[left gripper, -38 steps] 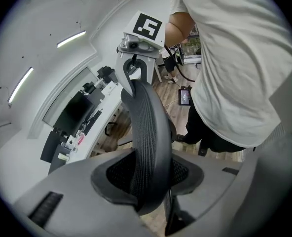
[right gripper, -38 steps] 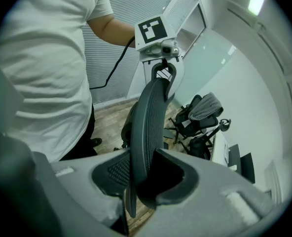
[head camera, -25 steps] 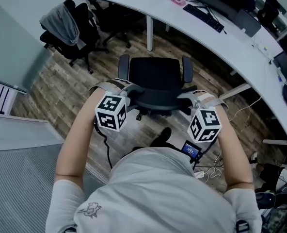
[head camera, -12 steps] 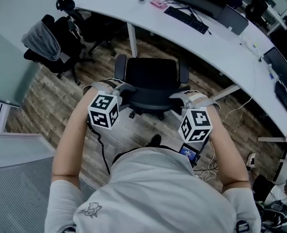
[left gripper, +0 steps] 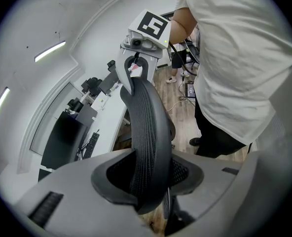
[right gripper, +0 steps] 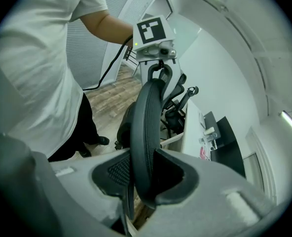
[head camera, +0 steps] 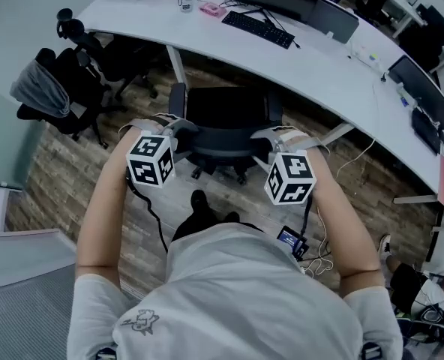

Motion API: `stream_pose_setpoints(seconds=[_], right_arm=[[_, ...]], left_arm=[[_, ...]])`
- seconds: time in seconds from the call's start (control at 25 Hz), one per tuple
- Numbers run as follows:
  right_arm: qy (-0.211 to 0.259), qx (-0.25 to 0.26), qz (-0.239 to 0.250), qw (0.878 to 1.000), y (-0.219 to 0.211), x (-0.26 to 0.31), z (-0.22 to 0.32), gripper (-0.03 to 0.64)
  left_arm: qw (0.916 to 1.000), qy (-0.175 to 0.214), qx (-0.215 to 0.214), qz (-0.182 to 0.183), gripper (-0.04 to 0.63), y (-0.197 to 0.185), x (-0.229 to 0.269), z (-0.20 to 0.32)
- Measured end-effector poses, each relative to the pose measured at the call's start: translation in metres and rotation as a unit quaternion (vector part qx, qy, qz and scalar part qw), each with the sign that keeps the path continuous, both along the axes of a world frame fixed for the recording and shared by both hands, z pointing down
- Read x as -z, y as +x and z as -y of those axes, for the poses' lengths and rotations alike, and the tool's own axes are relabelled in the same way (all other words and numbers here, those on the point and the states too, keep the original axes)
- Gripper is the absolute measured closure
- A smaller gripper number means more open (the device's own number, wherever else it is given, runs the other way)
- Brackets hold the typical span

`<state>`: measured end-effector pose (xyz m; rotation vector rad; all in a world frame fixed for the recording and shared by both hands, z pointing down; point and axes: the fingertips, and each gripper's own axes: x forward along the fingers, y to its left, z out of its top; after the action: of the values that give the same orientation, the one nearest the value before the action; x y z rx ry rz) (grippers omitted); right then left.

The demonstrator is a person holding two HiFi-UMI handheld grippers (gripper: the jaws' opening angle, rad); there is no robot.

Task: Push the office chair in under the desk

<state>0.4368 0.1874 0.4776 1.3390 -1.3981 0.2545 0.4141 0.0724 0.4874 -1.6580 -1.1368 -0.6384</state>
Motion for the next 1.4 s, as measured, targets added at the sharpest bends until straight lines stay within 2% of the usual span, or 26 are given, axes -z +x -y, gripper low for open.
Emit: stream_pose_setpoints(seconds=[0.68, 1.4], right_arm=[[-0.012, -0.070, 0.017, 0.997, 0.090, -0.003, -0.021, 0.503], [-0.018, -0.177, 0.026, 0.984, 0.189, -0.002, -0.015, 0.500]], left_arm=[[0.9976, -0.005, -0.068, 0.014, 0.449, 0.105, -0.002, -0.020], [0.9849, 0.005, -0.172, 0.021, 0.449, 0.228, -0.001, -0.015]])
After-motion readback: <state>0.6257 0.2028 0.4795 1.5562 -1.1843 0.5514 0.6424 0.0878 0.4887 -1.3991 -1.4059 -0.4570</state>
